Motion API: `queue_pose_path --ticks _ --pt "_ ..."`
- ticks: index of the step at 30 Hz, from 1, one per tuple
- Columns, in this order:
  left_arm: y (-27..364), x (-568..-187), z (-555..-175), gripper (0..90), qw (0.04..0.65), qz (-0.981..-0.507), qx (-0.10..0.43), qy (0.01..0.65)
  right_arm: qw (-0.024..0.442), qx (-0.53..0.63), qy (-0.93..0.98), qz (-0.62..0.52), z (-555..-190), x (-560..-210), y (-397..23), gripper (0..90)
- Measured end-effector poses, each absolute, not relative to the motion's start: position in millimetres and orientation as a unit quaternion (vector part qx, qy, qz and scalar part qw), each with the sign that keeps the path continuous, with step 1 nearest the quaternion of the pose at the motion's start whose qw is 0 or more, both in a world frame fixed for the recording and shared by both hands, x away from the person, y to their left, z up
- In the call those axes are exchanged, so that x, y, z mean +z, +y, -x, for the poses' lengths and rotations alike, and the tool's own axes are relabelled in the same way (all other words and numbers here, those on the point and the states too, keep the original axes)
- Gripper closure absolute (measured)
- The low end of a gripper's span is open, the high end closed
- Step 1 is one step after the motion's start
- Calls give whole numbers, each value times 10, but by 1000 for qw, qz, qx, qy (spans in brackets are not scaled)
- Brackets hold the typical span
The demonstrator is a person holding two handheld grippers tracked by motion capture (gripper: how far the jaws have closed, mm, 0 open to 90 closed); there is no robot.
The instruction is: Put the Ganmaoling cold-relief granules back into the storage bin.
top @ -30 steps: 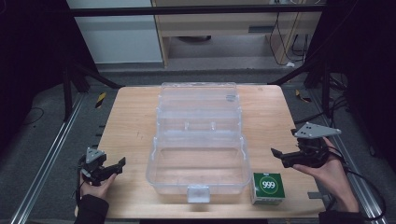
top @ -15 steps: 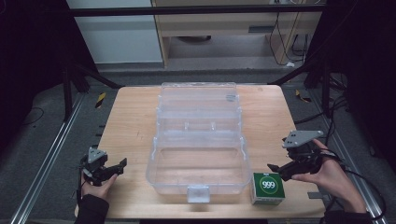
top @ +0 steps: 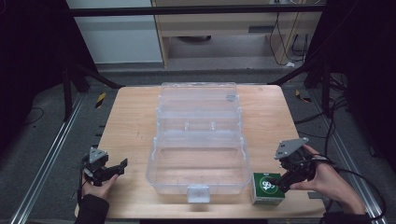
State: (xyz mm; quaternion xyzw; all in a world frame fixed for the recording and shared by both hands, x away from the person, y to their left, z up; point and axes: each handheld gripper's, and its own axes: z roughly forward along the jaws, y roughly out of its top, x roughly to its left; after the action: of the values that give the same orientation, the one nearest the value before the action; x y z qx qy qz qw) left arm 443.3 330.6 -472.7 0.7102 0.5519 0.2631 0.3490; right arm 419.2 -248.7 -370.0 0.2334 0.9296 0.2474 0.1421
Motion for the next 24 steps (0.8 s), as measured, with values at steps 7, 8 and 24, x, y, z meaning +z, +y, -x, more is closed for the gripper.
queue_pose_path --ticks 7,8,24 --pt "3306 -4730 -4434 190 349 -711 262 552 122 232 942 -208 -4128 -3787 -2418 22" --pt "3305 -4730 -4434 190 349 -711 262 551 122 228 944 -203 -4124 -3802 -2409 20" --pt "3303 -4730 -4433 189 350 -712 262 550 102 188 964 -157 -4062 -4025 -2309 11"
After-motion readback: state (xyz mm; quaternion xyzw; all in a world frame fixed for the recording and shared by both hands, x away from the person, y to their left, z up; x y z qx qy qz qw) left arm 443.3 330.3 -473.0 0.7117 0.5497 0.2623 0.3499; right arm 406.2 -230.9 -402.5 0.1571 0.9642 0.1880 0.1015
